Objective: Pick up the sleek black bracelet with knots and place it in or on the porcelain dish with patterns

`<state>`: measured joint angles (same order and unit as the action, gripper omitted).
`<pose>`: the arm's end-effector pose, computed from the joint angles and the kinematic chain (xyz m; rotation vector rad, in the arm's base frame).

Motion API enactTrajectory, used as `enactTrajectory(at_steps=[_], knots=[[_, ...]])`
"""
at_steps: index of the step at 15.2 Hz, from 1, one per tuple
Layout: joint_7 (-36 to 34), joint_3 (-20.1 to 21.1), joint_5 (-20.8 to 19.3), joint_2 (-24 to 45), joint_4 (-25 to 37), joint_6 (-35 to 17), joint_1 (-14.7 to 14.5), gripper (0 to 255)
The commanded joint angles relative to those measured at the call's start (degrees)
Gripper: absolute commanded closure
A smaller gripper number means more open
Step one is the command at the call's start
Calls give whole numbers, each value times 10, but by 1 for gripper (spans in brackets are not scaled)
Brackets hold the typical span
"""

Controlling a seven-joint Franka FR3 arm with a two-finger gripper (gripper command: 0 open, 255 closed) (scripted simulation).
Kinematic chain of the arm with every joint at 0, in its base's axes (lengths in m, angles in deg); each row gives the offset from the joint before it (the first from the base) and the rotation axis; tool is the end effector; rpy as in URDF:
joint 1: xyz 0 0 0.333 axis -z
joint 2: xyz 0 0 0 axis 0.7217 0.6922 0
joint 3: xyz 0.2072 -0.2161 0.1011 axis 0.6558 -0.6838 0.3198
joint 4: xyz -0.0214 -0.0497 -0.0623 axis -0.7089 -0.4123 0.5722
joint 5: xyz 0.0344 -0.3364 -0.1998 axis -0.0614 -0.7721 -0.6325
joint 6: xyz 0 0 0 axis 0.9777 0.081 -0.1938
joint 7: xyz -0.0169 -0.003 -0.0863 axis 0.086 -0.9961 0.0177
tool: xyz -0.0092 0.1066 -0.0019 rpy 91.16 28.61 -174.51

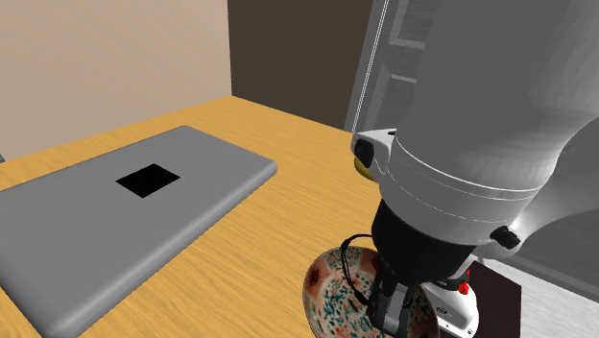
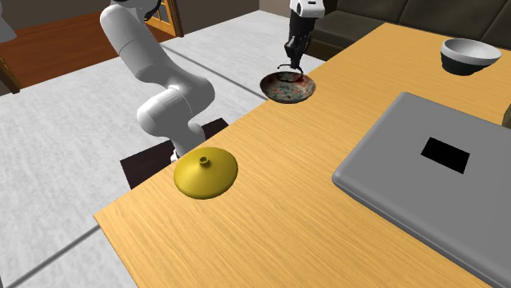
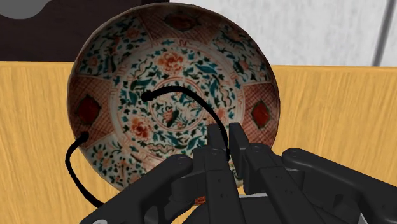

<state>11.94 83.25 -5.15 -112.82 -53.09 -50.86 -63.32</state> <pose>0.0794 0.4062 0.5400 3.0803 0.3893 -0.0330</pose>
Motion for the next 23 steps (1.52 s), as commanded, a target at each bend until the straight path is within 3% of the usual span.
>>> enactTrajectory(at_steps=[1,9,16,17,23], knots=[[2,5,4,-1,-14,-14,-1,255],[7,31,23,-3,-67,-68,-5,255],[7,31,23,-3,-67,-68,-5,255],[7,31,23,-3,-67,-68,-5,0],[5,23,16,-2,-50,-51,-3,0]])
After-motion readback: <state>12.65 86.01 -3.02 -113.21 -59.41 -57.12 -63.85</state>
